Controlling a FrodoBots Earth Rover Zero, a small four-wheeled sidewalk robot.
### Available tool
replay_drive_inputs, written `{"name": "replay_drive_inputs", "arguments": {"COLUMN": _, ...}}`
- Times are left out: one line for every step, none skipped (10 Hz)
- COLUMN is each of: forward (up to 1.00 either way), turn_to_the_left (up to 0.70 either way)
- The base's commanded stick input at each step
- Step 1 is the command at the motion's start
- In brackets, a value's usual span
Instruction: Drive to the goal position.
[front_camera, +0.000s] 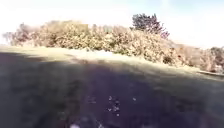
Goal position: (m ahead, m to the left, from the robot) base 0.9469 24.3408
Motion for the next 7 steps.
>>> {"name": "replay_drive_inputs", "arguments": {"forward": 0.85, "turn_to_the_left": 0.00}}
{"name": "replay_drive_inputs", "arguments": {"forward": 0.85, "turn_to_the_left": 0.00}}
{"name": "replay_drive_inputs", "arguments": {"forward": 0.85, "turn_to_the_left": 0.00}}
{"name": "replay_drive_inputs", "arguments": {"forward": 0.85, "turn_to_the_left": -0.06}}
{"name": "replay_drive_inputs", "arguments": {"forward": 0.85, "turn_to_the_left": -0.03}}
{"name": "replay_drive_inputs", "arguments": {"forward": 0.85, "turn_to_the_left": 0.00}}
{"name": "replay_drive_inputs", "arguments": {"forward": 0.85, "turn_to_the_left": 0.00}}
